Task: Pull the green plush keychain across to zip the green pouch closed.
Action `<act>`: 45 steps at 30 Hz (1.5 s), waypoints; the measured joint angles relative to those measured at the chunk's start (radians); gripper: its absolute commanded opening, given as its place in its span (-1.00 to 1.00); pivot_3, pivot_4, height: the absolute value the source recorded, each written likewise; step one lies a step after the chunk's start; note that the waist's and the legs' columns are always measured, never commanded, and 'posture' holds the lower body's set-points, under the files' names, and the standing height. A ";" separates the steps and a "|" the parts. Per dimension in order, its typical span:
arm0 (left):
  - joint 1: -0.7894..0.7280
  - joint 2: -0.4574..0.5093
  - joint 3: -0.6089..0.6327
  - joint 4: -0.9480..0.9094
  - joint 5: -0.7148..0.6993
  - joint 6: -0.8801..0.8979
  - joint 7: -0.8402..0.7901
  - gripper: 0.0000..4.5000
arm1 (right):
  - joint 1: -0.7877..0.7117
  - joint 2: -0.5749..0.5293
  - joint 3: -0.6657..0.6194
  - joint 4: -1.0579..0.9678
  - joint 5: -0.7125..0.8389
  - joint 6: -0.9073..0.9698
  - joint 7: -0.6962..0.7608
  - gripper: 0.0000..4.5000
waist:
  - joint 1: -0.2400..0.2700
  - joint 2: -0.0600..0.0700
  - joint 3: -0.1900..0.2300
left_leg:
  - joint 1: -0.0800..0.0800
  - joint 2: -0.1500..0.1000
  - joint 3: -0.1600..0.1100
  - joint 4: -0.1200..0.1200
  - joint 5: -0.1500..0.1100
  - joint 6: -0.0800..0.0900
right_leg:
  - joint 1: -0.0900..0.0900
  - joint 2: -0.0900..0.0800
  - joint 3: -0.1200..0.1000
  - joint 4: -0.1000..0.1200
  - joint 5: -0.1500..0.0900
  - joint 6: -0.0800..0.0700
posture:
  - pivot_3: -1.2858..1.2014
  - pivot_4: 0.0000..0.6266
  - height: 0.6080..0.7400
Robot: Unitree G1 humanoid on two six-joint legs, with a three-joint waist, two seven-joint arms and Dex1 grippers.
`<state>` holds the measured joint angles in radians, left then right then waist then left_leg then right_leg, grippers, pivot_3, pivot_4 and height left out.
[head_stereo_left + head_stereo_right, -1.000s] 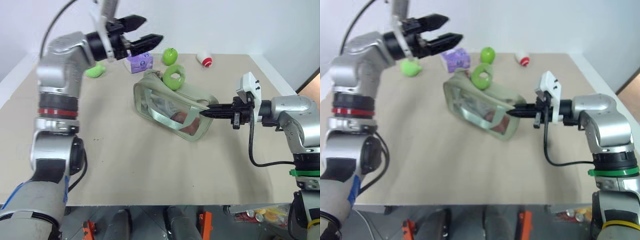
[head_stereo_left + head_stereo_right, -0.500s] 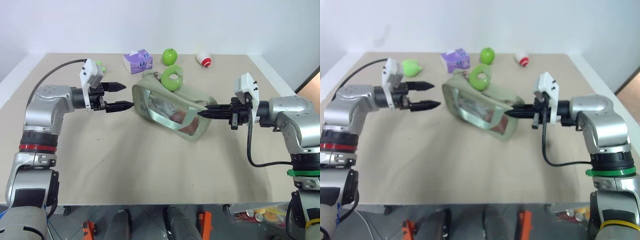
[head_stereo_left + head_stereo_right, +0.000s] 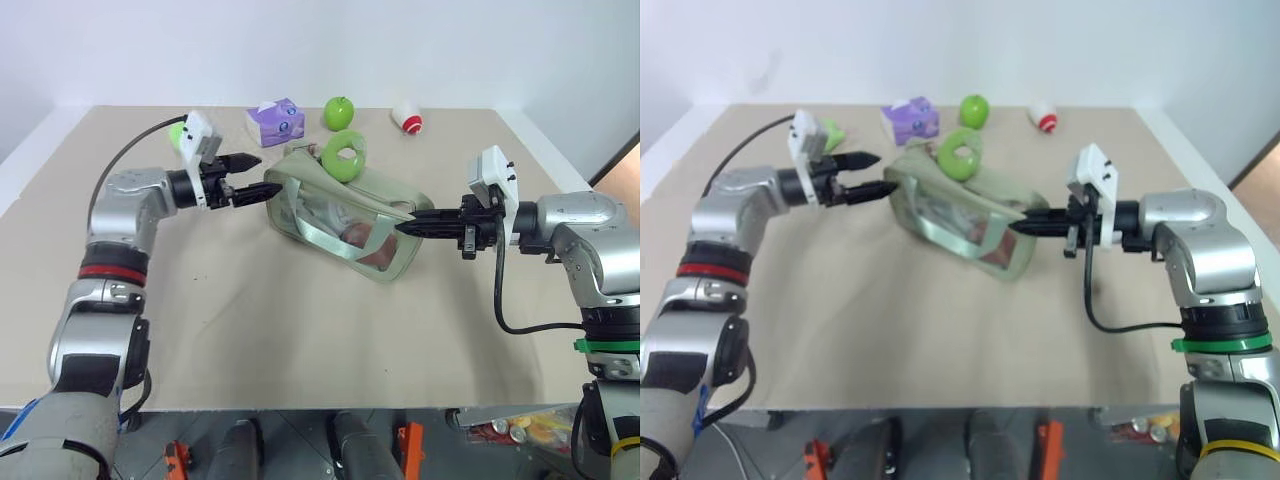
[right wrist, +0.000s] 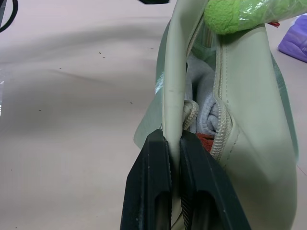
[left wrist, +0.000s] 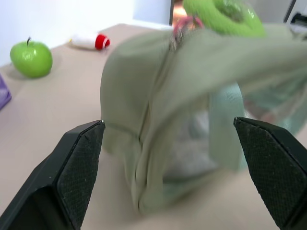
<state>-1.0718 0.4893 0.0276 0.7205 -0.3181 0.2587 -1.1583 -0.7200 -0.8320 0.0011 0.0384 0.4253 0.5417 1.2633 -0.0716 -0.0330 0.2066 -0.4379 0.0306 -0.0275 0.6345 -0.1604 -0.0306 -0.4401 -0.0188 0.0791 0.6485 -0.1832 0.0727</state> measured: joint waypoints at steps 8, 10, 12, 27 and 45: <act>-0.012 -0.008 -0.006 0.054 0.017 -0.034 -0.039 -0.18 | 0.002 -0.003 0.000 -0.011 0.001 0.007 -0.001 -1.00 | -0.001 0.000 0.000 | 0.000 0.000 0.000 0.000 0.000 0.000 | 0.000 0.000 0.000 0.000 0.000 0.000 | 0.03 -0.52 1.00; -0.012 -0.005 -0.009 0.054 0.018 -0.033 -0.051 -0.47 | 0.004 -0.006 0.000 -0.013 0.001 0.009 -0.001 -1.00 | -0.001 0.000 0.000 | 0.000 0.000 0.000 0.000 0.000 0.000 | 0.000 0.000 0.000 0.000 0.000 0.000 | 0.03 -0.52 1.00; -0.012 0.002 -0.009 0.054 0.019 -0.032 -0.062 -0.78 | 0.005 -0.012 -0.001 -0.013 0.001 0.011 -0.002 -1.00 | -0.001 0.000 0.000 | 0.000 0.000 0.000 0.000 0.000 0.000 | 0.000 0.000 0.000 0.000 0.000 0.000 | 0.03 -0.52 1.00; 0.119 0.068 0.031 -0.331 -0.058 0.206 -0.056 -0.99 | 0.004 -0.016 -0.002 -0.004 -0.007 0.015 -0.011 -1.00 | -0.004 0.000 0.000 | 0.000 0.001 0.000 -0.001 0.000 0.000 | -0.001 0.000 0.000 0.000 0.000 0.000 | 0.03 -0.52 1.00; 0.366 0.172 0.079 -0.789 -0.212 0.429 0.043 -0.99 | -0.003 -0.004 -0.001 0.023 -0.017 0.023 -0.011 -1.00 | -0.002 0.000 0.000 | 0.001 0.000 0.000 0.001 0.001 0.002 | 0.001 0.000 0.000 0.000 -0.001 -0.004 | 0.03 -0.52 1.00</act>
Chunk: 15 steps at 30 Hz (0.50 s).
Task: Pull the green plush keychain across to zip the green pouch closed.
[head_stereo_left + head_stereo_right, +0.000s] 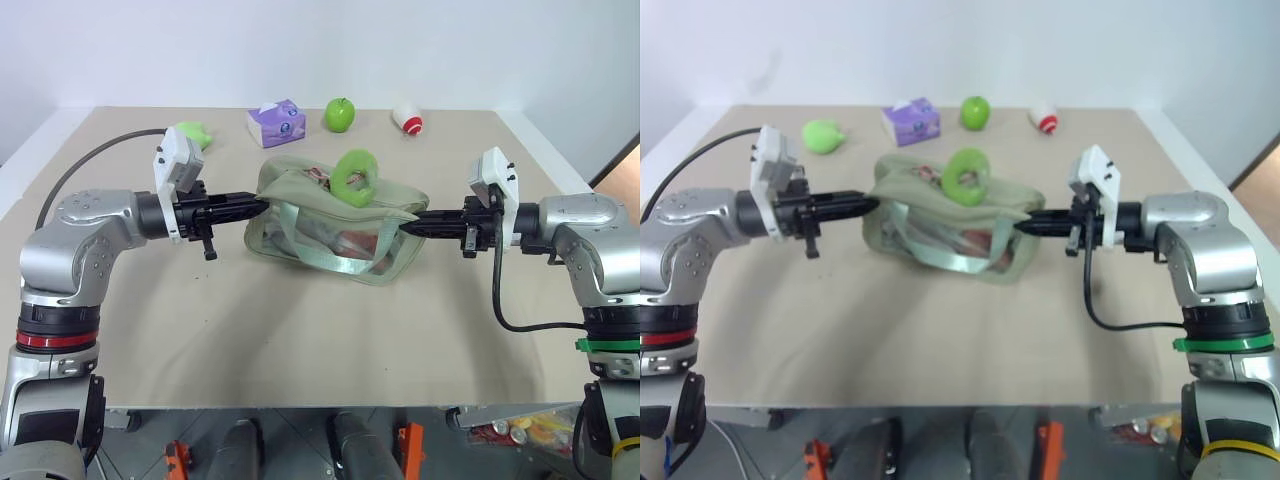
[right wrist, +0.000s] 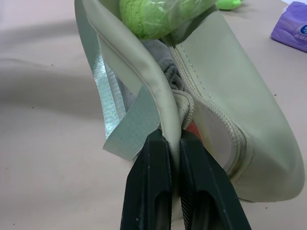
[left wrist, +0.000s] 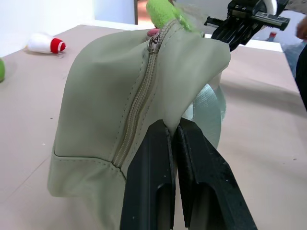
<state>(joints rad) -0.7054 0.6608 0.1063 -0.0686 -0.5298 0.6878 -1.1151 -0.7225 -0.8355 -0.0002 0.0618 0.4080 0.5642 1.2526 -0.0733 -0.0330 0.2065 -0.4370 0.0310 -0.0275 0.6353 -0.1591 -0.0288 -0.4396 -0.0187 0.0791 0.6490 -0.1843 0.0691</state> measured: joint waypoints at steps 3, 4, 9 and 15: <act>0.009 0.002 0.000 -0.003 0.000 -0.001 0.009 -1.00 | -0.002 0.004 -0.003 0.001 0.015 0.016 0.002 -0.53 | 0.000 0.000 0.000 | 0.000 0.000 0.000 0.000 0.000 0.000 | 0.000 0.000 0.000 0.000 0.000 0.000 | 0.03 -0.52 1.00; 0.013 0.002 0.000 -0.005 0.000 -0.001 0.011 -1.00 | -0.003 0.007 -0.004 0.001 0.029 0.028 0.005 -0.41 | 0.000 0.000 0.000 | 0.000 0.000 0.000 0.000 0.000 0.000 | 0.000 0.000 0.000 0.000 0.000 0.000 | 0.03 -0.52 1.00; 0.025 0.001 -0.018 -0.011 -0.001 -0.002 0.018 -1.00 | -0.022 0.011 -0.085 0.004 0.152 0.115 0.019 0.38 | 0.001 0.000 0.000 | -0.001 -0.001 0.000 0.000 0.000 0.000 | 0.000 -0.001 0.000 0.000 0.000 0.000 | 0.03 -0.52 1.00; 0.027 -0.006 -0.034 -0.021 -0.003 -0.003 0.020 -1.00 | -0.185 -0.013 -0.297 0.100 0.360 0.234 0.010 0.98 | 0.001 0.000 0.000 | 0.000 0.000 0.000 0.000 0.000 0.000 | 0.000 0.000 0.000 0.000 0.000 -0.001 | 0.03 -0.52 1.00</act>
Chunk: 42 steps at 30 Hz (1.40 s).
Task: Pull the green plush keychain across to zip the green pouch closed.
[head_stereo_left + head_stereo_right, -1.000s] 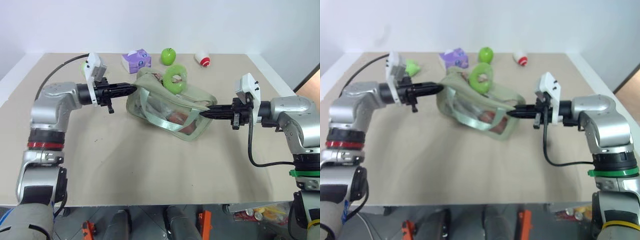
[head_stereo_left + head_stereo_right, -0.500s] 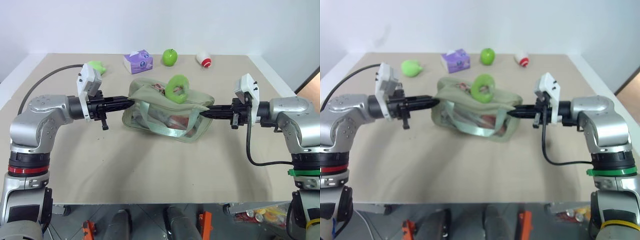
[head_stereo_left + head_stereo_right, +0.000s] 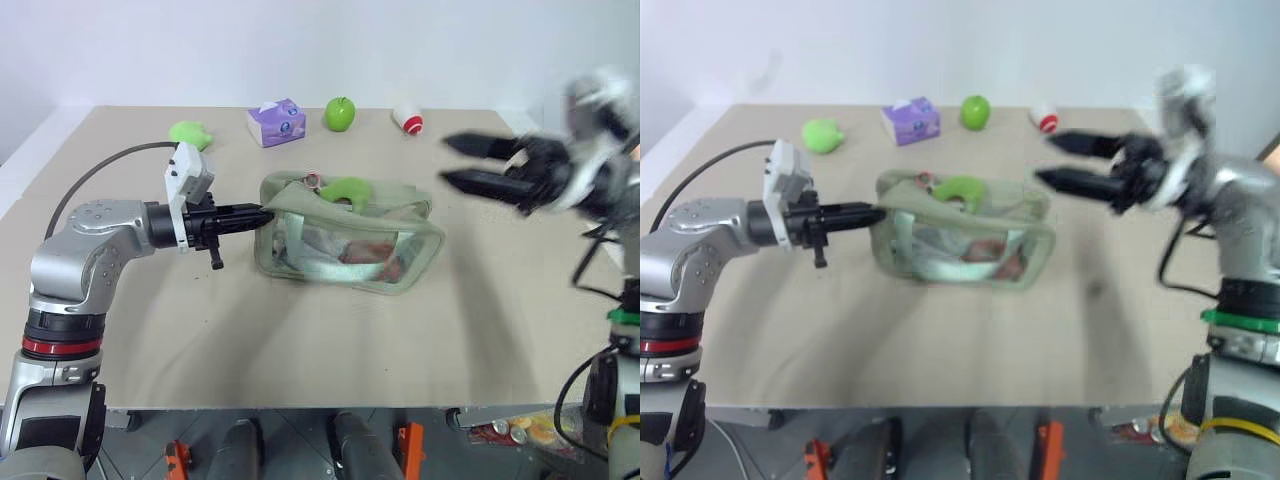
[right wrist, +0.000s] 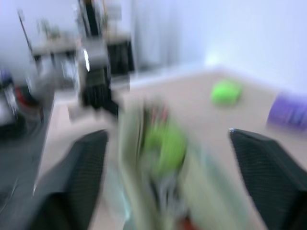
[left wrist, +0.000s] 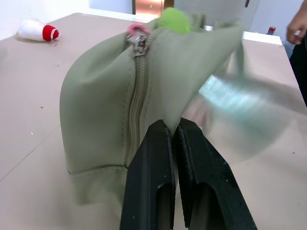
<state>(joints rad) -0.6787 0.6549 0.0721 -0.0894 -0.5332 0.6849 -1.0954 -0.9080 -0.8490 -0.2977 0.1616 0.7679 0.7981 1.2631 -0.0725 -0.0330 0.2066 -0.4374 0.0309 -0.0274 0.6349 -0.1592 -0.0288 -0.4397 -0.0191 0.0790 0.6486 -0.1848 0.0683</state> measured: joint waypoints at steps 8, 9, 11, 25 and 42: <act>0.014 -0.009 0.003 -0.011 -0.024 0.000 0.033 -1.00 | -0.042 0.009 0.065 0.074 -0.096 -0.095 -0.072 0.98 | -0.001 0.000 0.000 | 0.000 0.000 0.001 0.000 0.000 0.000 | 0.000 0.000 0.000 0.000 0.000 0.000 | 0.03 -0.52 1.00; 0.017 -0.010 0.003 -0.016 -0.027 0.000 0.040 -1.00 | -0.023 0.017 0.114 0.069 -0.135 -0.119 -0.072 0.98 | -0.002 0.000 0.000 | 0.000 0.000 0.001 0.000 0.000 0.000 | 0.000 0.000 0.000 0.000 0.000 0.000 | 0.03 -0.52 1.00; 0.025 -0.013 0.004 -0.030 -0.038 0.002 0.050 -1.00 | 0.012 0.032 0.210 0.066 -0.211 -0.171 -0.069 0.98 | -0.002 0.000 0.000 | 0.000 0.000 0.001 0.000 0.000 0.000 | -0.001 0.000 0.001 0.000 0.000 0.001 | 0.03 -0.52 1.00; 0.061 -0.019 0.006 -0.074 -0.071 0.016 0.108 -1.00 | -0.120 0.127 0.360 0.095 -0.320 -0.289 0.052 0.98 | 0.001 0.000 0.000 | -0.001 -0.001 0.000 0.000 0.000 0.000 | 0.000 -0.001 0.000 -0.001 0.000 0.001 | 0.03 -0.52 1.00; 0.084 -0.019 0.010 -0.081 -0.077 0.010 0.129 -1.00 | -0.124 0.133 0.408 0.119 -0.373 -0.292 0.138 -0.99 | 0.000 0.000 0.000 | -0.001 -0.001 0.000 0.000 0.000 0.000 | 0.000 -0.001 0.000 0.000 0.000 0.000 | 0.03 -0.52 1.00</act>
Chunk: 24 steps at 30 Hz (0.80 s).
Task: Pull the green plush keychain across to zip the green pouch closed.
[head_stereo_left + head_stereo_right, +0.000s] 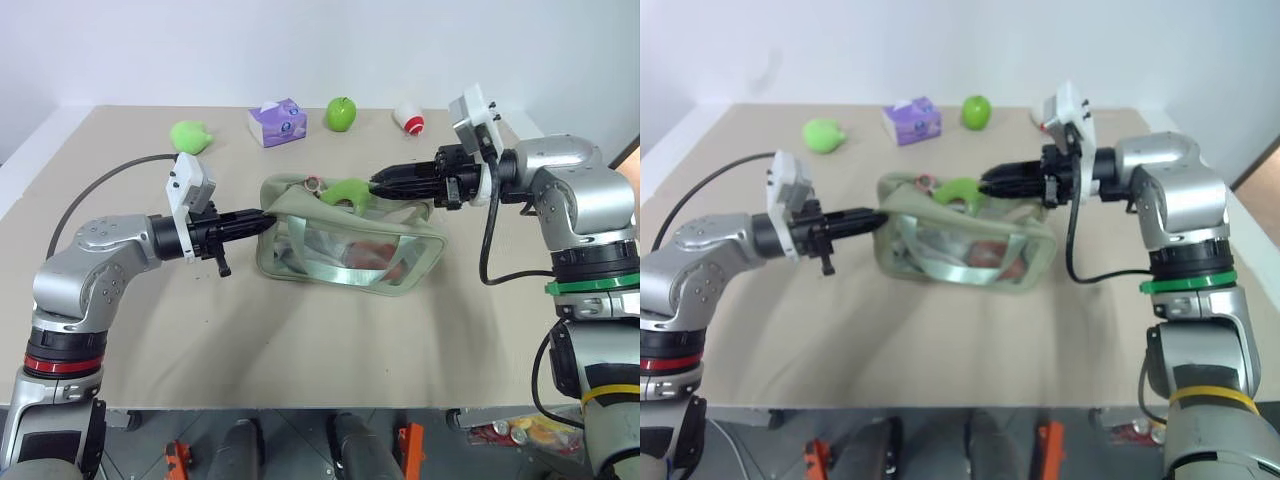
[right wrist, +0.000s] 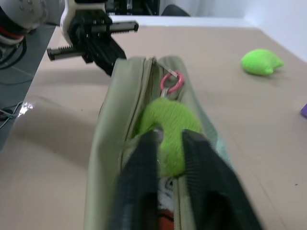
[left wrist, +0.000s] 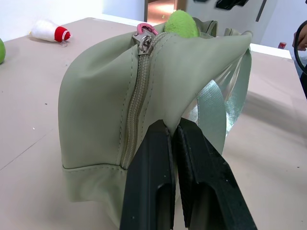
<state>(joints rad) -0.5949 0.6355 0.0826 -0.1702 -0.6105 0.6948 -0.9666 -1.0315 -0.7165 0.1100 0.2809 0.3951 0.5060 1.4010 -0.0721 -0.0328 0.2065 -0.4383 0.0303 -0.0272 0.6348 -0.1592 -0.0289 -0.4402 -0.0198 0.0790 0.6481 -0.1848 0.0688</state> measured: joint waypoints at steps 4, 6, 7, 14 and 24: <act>0.009 -0.001 0.002 -0.006 -0.006 0.000 0.005 -1.00 | 0.002 0.001 0.007 0.002 -0.016 -0.011 0.013 -0.99 | 0.000 0.000 0.000 | 0.000 0.000 0.000 0.000 0.000 0.000 | 0.000 0.000 0.000 0.000 0.000 0.000 | 0.03 -0.52 1.00; 0.011 -0.002 0.002 -0.010 -0.010 0.000 0.008 -1.00 | 0.002 0.001 0.016 0.016 -0.032 -0.023 0.018 -0.99 | 0.000 0.000 0.000 | 0.000 0.000 0.000 0.000 0.000 0.000 | 0.000 0.000 0.000 0.000 0.000 0.000 | 0.03 -0.52 1.00; 0.012 -0.002 0.002 -0.013 -0.012 0.000 0.010 -1.00 | 0.002 0.001 0.018 0.025 -0.037 -0.025 0.020 -0.99 | 0.000 0.000 0.000 | 0.000 0.000 0.000 0.000 0.000 0.000 | 0.000 0.000 0.000 0.000 0.000 0.000 | 0.03 -0.52 1.00; 0.029 -0.002 0.007 -0.034 -0.027 0.000 0.024 -1.00 | -0.018 -0.006 -0.015 0.058 0.028 0.071 0.084 -0.38 | 0.000 0.000 0.000 | 0.000 0.000 0.000 0.000 0.000 0.000 | 0.000 0.000 0.000 0.000 0.000 0.000 | 0.03 -0.52 1.00; 0.036 -0.003 0.009 -0.034 -0.028 0.000 0.036 -1.00 | -0.054 -0.045 -0.029 0.055 0.038 0.097 0.106 0.21 | -0.001 0.000 0.000 | 0.000 0.000 0.000 0.000 0.000 0.000 | 0.000 0.000 0.000 0.000 0.000 0.000 | 0.03 -0.52 1.00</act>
<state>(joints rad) -0.5590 0.6322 0.0914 -0.2039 -0.6390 0.6944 -0.9309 -1.0857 -0.7612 0.0809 0.3357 0.4331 0.6034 1.5070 -0.0727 -0.0330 0.2064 -0.4380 0.0304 -0.0271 0.6346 -0.1593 -0.0290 -0.4401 -0.0200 0.0786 0.6477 -0.1849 0.0685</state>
